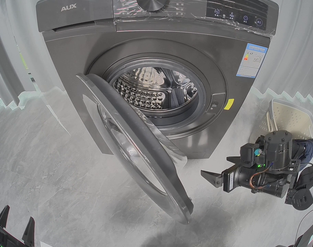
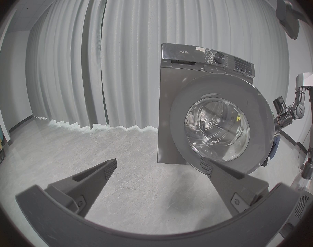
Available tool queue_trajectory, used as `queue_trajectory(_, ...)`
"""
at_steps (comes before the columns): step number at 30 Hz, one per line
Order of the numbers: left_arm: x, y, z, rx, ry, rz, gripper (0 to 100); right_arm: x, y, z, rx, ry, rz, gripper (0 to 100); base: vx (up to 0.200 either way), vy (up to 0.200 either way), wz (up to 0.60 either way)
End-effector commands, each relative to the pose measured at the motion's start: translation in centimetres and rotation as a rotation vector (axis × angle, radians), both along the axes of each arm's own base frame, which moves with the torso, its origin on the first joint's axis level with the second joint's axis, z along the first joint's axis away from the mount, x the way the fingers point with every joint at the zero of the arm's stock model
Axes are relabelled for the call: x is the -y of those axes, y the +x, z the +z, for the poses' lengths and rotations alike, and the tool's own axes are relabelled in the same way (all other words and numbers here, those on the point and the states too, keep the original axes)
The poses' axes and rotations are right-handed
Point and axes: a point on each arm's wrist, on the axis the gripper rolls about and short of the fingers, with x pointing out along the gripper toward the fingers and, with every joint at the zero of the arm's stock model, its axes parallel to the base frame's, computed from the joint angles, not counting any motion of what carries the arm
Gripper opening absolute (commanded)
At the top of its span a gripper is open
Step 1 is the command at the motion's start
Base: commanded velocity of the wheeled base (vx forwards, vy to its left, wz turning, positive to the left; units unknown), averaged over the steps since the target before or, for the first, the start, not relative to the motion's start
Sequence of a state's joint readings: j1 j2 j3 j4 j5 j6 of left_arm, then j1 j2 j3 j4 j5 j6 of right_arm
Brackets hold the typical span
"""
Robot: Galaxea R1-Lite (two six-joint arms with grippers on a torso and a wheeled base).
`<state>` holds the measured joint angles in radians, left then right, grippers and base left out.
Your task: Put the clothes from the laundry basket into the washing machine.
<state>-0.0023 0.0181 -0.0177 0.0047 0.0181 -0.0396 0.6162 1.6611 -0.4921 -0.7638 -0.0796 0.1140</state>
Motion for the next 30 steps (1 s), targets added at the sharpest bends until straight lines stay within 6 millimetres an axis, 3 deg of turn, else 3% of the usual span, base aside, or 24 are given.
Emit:
queue_trajectory(1, 0.0, 0.0, -0.5, -0.003, 0.0, 0.0, 100, -1.6, -0.5, -0.9, -0.028, -0.015, 0.065, 100, 0.0, 0.0, 0.0)
queue_trajectory(17, 0.0, 0.0, -0.5, -0.003, 0.0, -0.002, 100, -5.2, -4.0, -0.6, -0.036, 0.055, 0.239, 100, 0.0, 0.0, 0.0)
queue_trajectory(22, 0.0, 0.0, -0.5, -0.003, 0.0, -0.002, 100, -6.5, -5.3, 0.1, -0.005, 0.148, 0.346, 100, 0.0, 0.0, 0.0)
queue_trajectory(26, 0.0, 0.0, -0.5, -0.003, 0.0, -0.002, 100, -6.2, -4.8, 0.2, -0.001, 0.16, 0.314, 100, 0.0, 0.0, 0.0)
queue_trajectory(30, 0.0, 0.0, -0.5, -0.003, 0.0, -0.002, 100, -3.6, -0.9, 0.3, 0.039, 0.136, 0.098, 100, 0.0, 0.0, 0.0)
